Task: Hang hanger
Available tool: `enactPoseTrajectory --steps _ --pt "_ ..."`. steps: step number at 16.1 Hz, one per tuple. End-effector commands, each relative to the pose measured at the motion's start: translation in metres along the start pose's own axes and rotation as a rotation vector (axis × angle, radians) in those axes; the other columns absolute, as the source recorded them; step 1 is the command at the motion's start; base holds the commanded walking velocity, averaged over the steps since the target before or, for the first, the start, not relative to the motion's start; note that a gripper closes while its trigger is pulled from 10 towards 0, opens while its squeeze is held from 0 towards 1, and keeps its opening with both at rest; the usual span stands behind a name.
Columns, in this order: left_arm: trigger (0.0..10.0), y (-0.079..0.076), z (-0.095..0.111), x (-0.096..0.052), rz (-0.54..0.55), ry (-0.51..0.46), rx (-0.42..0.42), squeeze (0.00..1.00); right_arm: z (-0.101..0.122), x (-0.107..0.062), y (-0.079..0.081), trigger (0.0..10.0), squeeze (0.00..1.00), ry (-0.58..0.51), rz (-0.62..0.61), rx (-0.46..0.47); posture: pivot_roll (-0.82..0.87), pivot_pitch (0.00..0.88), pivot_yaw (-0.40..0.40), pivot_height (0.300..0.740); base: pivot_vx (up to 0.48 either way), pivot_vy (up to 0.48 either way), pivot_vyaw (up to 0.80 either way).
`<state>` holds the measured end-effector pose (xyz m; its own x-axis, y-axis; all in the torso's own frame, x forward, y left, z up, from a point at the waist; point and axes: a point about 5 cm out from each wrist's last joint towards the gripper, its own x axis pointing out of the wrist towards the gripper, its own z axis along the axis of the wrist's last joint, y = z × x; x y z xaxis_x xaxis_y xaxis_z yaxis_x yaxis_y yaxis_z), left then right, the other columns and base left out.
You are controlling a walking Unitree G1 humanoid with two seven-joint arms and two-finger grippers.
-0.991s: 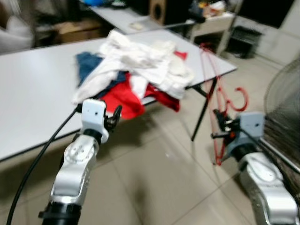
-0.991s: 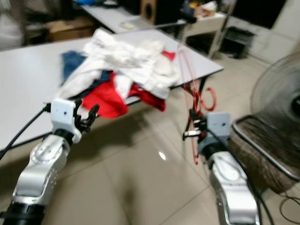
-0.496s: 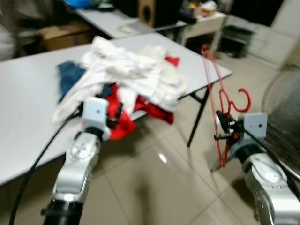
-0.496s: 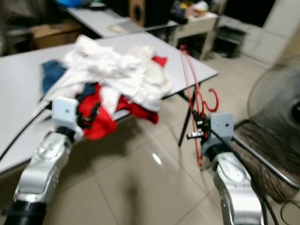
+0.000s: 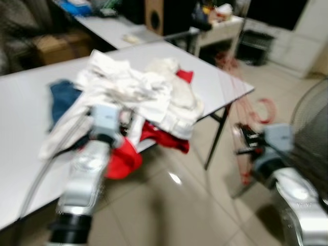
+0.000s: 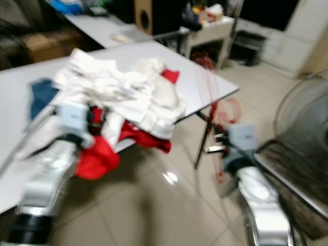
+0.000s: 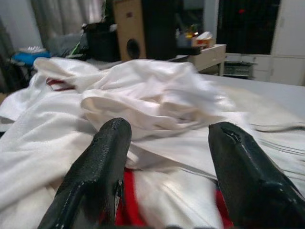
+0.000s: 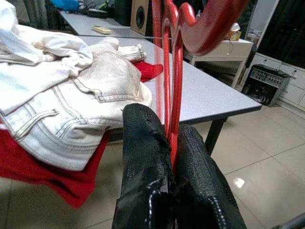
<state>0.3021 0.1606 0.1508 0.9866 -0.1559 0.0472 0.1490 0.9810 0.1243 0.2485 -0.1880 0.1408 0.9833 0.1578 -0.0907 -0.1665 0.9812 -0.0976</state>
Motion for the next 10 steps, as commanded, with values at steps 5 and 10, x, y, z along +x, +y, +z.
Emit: enactPoseTrajectory --steps 5,10 --pt "10.0 -0.004 0.006 0.006 0.003 -0.025 0.008 0.00 0.006 0.002 -0.005 10.0 0.00 -0.013 -0.002 -0.029 -0.21 0.000 -0.036 0.740 0.422 0.000 0.44" --pt "10.0 0.000 0.013 0.009 -0.079 -0.038 0.123 0.00 0.008 0.004 -0.005 10.0 0.00 -0.035 0.001 -0.010 -0.20 0.000 -0.029 0.740 0.228 0.000 0.00"
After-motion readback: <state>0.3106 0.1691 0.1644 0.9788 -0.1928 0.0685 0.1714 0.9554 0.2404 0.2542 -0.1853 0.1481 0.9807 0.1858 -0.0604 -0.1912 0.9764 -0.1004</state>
